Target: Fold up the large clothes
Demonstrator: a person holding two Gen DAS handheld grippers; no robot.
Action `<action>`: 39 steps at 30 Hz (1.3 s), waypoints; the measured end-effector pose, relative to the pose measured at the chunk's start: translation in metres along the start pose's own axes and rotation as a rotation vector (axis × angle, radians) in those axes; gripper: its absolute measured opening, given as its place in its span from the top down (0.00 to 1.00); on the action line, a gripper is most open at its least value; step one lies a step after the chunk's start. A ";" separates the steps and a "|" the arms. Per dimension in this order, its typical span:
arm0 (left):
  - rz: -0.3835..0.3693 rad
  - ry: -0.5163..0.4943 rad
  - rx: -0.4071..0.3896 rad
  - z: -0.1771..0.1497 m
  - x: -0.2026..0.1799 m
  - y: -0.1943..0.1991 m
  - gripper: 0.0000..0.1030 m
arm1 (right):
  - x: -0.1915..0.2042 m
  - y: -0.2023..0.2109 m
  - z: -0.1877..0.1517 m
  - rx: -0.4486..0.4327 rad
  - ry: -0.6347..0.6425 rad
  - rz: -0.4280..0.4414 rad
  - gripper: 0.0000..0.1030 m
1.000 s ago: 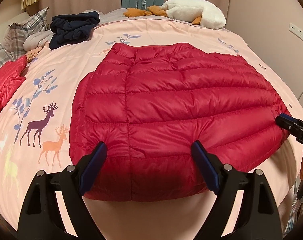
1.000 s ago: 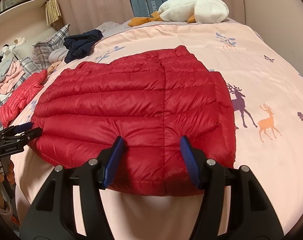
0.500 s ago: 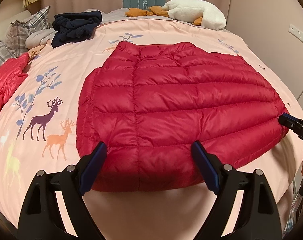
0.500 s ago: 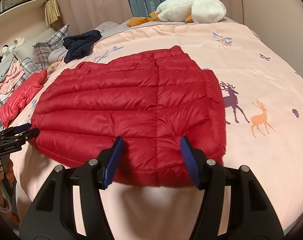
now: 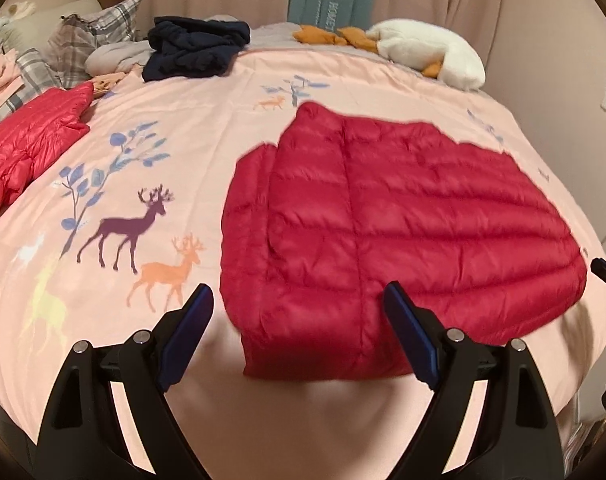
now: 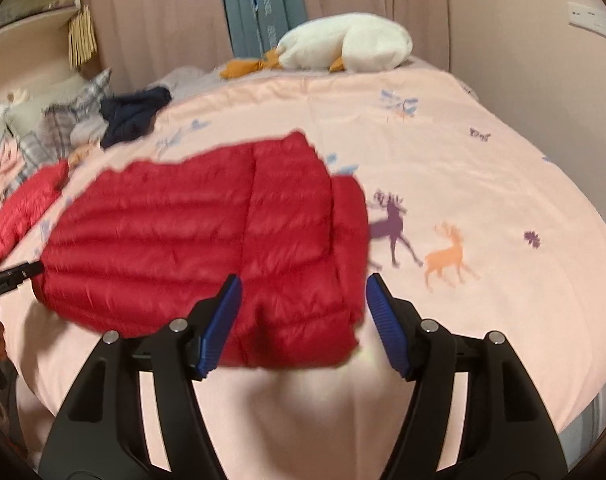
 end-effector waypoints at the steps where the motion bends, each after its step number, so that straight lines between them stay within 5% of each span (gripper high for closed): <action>1: -0.005 0.005 -0.009 0.004 -0.002 0.001 0.15 | 0.000 0.000 0.004 -0.010 -0.007 0.008 0.34; 14: -0.086 -0.096 -0.057 0.037 -0.074 -0.013 0.15 | 0.059 -0.033 0.046 -0.046 0.045 0.144 0.17; 19: -0.067 -0.118 -0.053 0.046 -0.093 -0.032 0.05 | 0.074 -0.056 0.056 -0.017 0.050 0.148 0.15; 27: -0.060 -0.102 0.046 0.045 -0.092 -0.064 0.04 | 0.070 -0.097 0.039 0.116 0.040 0.119 0.13; 32: -0.060 -0.115 0.041 0.040 -0.088 -0.059 0.04 | 0.063 -0.091 0.035 0.113 0.020 0.121 0.13; 39: -0.041 0.018 -0.009 0.054 -0.041 -0.041 0.04 | 0.028 -0.068 0.044 0.050 -0.063 0.086 0.13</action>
Point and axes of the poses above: each gripper's, at about its wrist camera, not at the fingertips, and y roughly against the way its jaws point, x to its left, z to its top, the point moved 1 cm from there along -y, roughly the way its jaws point, and after that the axes turned 4 degrees about y, right-handed, at the moved point
